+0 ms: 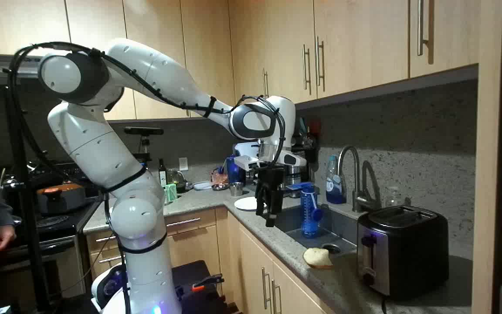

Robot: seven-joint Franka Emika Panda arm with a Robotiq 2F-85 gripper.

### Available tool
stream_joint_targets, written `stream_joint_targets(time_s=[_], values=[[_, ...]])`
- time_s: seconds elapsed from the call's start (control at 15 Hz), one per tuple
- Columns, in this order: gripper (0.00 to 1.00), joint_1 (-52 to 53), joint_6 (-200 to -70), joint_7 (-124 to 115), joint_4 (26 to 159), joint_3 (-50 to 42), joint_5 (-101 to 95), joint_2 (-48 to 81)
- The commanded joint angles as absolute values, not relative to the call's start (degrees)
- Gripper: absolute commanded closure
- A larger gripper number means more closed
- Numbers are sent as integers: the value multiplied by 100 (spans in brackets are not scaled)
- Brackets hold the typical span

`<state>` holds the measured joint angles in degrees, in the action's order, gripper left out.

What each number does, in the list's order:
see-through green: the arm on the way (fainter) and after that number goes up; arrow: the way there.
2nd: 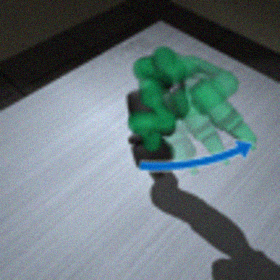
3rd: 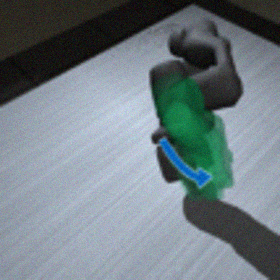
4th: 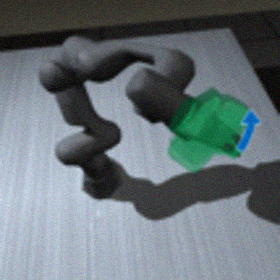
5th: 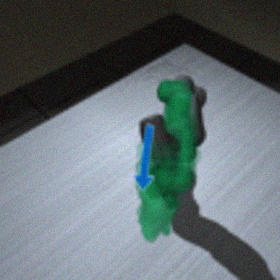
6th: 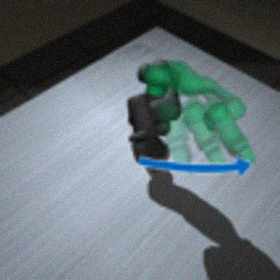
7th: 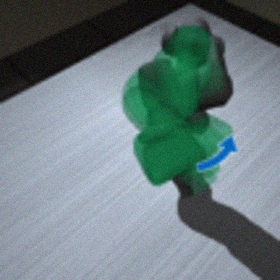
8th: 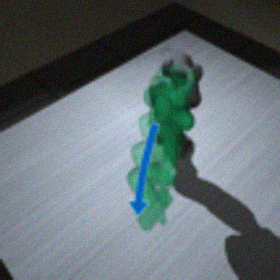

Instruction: Put the slice of bread in the toaster, push the lever on the toaster down

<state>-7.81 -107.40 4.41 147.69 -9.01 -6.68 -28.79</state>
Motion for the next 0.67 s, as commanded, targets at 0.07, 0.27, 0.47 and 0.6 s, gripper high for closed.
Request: stream_joint_targets(time_s=[0.07,0.27,0.47,0.6], values=[[0,-785,-10774,397,14683,-804,-712,-2819],[0,-715,-10863,307,14528,-628,-790,-2703],[0,-676,-10960,84,14373,-329,-1091,-2591],[0,-720,-11093,-373,14297,-56,-1574,-2485]])
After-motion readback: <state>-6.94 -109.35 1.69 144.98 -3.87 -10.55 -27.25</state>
